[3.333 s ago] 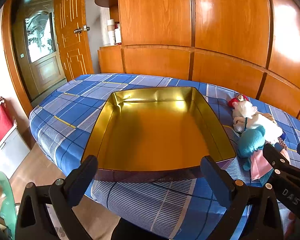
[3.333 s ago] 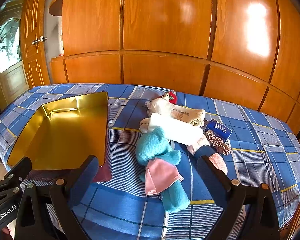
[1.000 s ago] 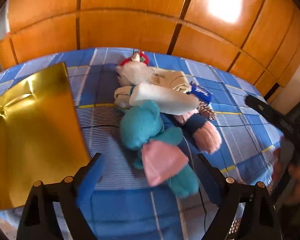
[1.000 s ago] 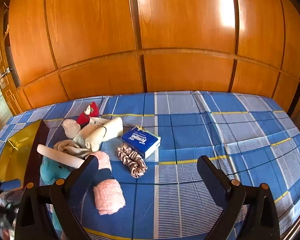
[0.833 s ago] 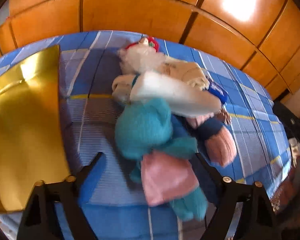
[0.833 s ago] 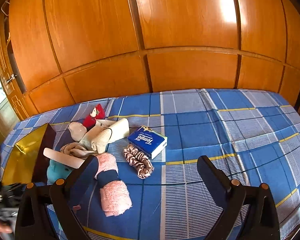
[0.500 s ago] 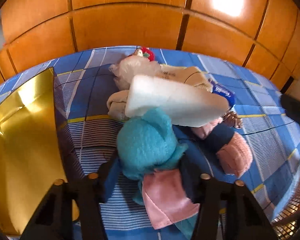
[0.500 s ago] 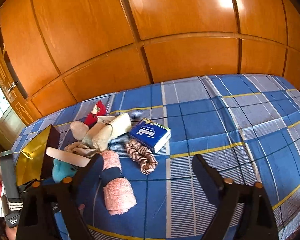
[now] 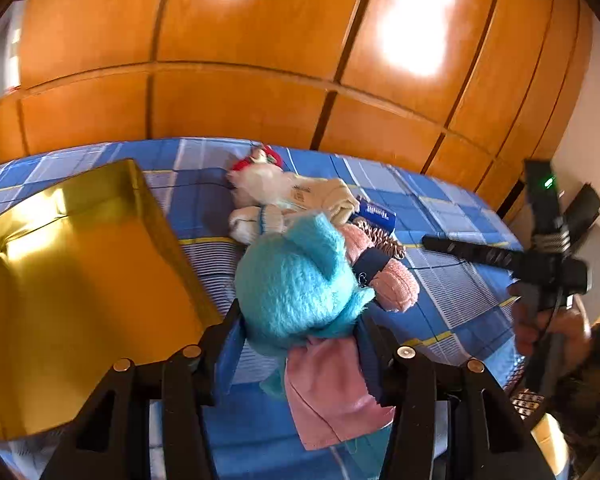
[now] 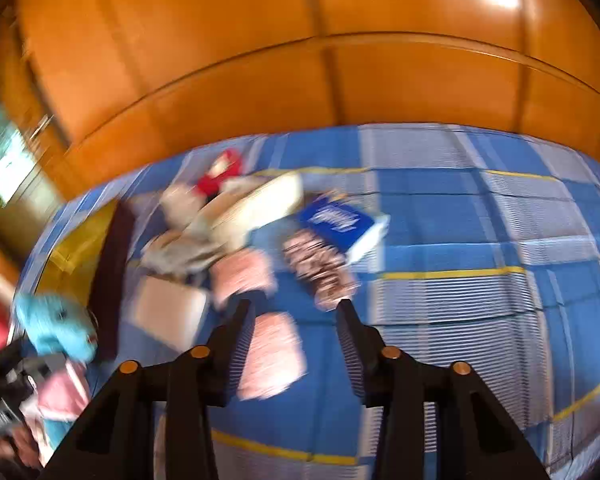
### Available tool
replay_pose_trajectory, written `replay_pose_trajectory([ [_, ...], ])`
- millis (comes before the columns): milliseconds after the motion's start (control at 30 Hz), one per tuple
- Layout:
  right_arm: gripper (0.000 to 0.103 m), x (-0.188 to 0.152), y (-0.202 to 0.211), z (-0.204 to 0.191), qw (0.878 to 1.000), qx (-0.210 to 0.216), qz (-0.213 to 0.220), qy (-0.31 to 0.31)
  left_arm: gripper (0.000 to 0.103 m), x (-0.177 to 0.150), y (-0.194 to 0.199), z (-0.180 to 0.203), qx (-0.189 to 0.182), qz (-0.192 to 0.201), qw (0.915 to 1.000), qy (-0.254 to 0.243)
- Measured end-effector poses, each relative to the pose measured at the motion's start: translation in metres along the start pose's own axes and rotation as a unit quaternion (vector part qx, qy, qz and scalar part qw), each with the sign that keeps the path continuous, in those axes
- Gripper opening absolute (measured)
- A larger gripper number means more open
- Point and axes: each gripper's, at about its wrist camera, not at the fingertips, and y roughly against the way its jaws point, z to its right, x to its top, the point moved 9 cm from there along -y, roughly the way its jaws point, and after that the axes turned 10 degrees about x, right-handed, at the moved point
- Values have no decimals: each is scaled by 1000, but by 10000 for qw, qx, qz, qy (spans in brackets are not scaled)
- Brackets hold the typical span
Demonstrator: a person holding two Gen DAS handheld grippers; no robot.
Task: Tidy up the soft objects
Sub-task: 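Grasp the teal plush bear in the pink dress with the left tool, then lower the teal bear into the tray with left tool while right grasps foam block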
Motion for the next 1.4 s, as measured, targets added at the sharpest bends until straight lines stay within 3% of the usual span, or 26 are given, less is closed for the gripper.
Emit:
replay_pose_trajectory([
  [167,40,-11,-32,-70,9900,545,-777,1040,53,-8,25,-32,244,121,9994,202],
  [233,46,-14,-47,-101,9750,506,-1168,1823,53,-12,32,-44,246,127,9991,311],
  [333,68,-18,-73,-133,9439,365,-1686,2817,53,-16,41,-60,327,186,9983,441],
  [367,77,-19,-84,-137,9324,269,-1884,3071,53,-17,44,-66,355,197,9979,507],
  [500,79,-14,-121,-137,9028,-88,-2423,3552,54,-20,50,-89,443,202,9962,728],
  [667,77,-14,-150,-119,8870,-327,-2889,3588,55,-10,42,-129,666,43,9922,1052],
  [733,64,-12,-157,-116,8889,-329,-2917,3518,55,0,36,-144,671,-22,9907,1183],
  [800,62,-13,-159,-119,8900,-315,-2847,3547,57,11,24,-159,750,-100,9879,1353],
  [933,61,-13,-160,-117,8903,-329,-2715,3640,58,37,-16,-186,945,-353,9801,1712],
  [1067,63,-19,-158,-112,9027,-200,-2666,3372,63,66,-51,-190,1090,-366,9804,1599],
  [1200,64,-16,-160,-107,9085,-175,-2571,3289,88,84,-79,-190,1045,-394,9812,1577],
  [1400,65,-19,-152,-98,9171,-79,-2468,3131,93,89,-69,-205,1261,-325,9735,1879],
])
